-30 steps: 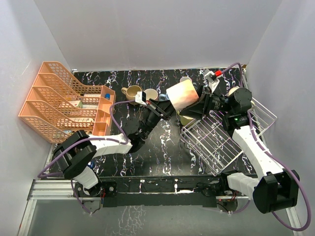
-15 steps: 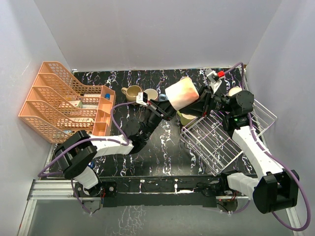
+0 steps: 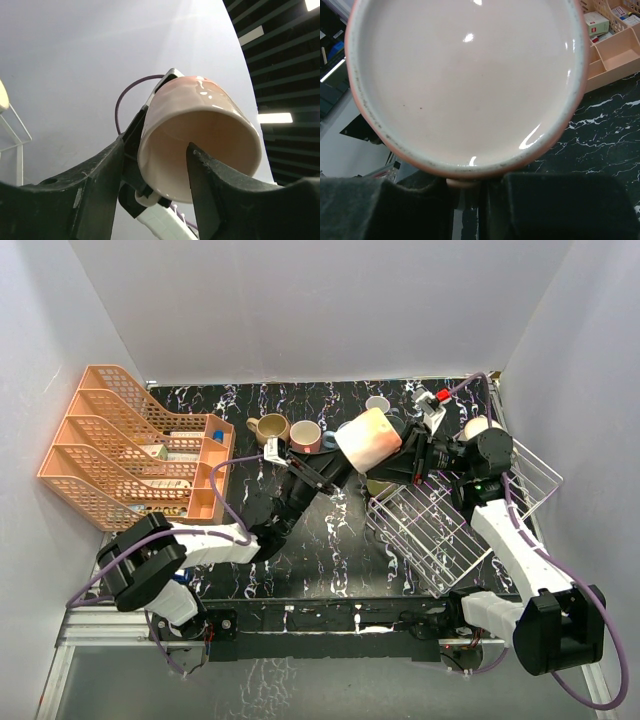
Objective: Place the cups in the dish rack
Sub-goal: Turn the cup upside down in the dish rack.
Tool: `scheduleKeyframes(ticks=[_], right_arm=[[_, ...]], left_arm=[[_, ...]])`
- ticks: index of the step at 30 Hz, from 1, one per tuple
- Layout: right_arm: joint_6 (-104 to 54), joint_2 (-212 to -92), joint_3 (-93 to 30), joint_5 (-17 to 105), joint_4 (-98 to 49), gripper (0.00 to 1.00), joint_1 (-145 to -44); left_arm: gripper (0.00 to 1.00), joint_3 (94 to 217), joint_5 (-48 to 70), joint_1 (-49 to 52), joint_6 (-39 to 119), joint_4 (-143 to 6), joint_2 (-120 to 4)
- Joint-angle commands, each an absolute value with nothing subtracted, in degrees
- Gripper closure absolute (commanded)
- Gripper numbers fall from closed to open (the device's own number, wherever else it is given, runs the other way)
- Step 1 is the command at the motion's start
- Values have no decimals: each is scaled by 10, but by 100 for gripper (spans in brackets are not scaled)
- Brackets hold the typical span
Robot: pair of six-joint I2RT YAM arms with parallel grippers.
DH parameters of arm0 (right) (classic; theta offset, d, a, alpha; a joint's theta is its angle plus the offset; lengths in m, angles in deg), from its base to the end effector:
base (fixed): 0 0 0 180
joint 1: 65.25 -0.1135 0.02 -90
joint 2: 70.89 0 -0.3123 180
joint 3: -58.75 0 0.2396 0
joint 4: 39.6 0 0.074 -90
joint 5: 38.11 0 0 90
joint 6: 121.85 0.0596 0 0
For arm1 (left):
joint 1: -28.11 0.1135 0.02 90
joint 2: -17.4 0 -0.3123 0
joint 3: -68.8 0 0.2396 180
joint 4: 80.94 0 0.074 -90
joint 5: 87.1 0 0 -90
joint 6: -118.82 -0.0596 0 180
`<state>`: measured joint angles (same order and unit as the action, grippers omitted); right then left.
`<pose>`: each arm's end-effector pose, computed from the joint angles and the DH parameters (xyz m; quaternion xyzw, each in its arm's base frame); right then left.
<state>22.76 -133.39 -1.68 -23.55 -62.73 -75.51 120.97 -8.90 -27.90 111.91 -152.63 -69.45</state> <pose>0.1848 0.0921 0.4138 -0.2981 0.6050 0.6420 0.3647 0.1809 -0.2465 0.3687 -0.1933 0.4099 -0.8181 0.3540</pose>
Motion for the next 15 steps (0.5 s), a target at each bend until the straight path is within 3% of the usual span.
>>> scheduleKeyframes(ticks=[1,15], right_arm=[[246,-1308,-18,-224,-698,92,-746],[236,-1277,9,-229,-704,92,-709]], left_arm=[[48,1184,-99,-281,1099,-1676,-651],[38,1040,-117,-279,1043,-1585,-540]])
